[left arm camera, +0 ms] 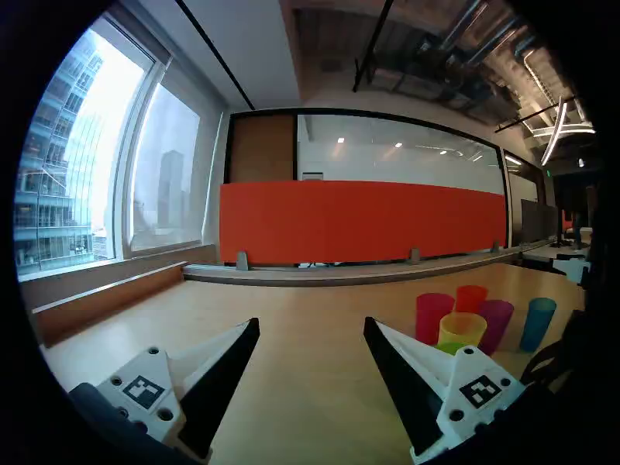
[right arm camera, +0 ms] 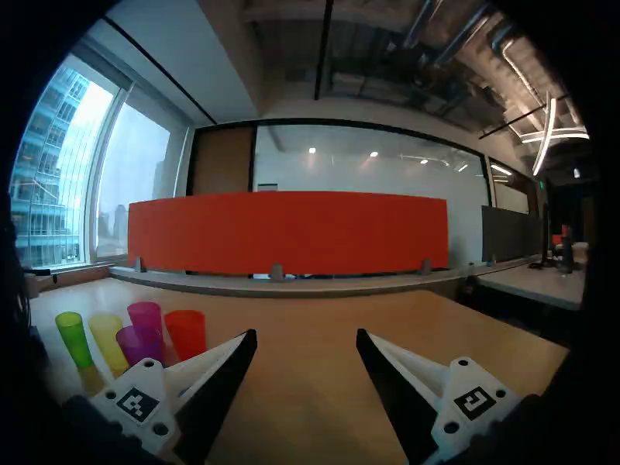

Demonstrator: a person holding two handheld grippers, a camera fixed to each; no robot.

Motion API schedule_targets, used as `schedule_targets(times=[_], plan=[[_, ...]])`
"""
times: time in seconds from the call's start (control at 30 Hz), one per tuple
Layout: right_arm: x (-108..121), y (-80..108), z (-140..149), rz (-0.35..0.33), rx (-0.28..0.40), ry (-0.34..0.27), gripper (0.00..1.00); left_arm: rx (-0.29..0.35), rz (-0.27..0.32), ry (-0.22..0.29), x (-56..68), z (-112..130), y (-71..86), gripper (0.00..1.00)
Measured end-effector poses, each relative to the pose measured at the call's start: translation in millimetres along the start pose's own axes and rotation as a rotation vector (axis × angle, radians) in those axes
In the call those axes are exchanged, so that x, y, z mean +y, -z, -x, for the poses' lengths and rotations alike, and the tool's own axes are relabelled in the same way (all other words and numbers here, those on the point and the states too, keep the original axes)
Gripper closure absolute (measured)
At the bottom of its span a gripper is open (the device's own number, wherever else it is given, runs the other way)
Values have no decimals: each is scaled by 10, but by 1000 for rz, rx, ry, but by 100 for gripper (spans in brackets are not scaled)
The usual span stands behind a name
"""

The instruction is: Pour water

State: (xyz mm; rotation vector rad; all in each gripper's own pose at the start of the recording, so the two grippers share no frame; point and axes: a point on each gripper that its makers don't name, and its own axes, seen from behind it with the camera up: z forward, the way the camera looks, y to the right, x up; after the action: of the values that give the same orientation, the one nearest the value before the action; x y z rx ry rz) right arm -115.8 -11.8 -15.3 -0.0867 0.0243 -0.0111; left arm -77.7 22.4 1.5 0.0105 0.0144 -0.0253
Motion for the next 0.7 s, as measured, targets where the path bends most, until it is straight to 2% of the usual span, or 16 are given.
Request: schedule_targets(times=[0.7], plan=[[-8,11,5,0,-1,0,1,0,0,0,-8,2,-11,0]])
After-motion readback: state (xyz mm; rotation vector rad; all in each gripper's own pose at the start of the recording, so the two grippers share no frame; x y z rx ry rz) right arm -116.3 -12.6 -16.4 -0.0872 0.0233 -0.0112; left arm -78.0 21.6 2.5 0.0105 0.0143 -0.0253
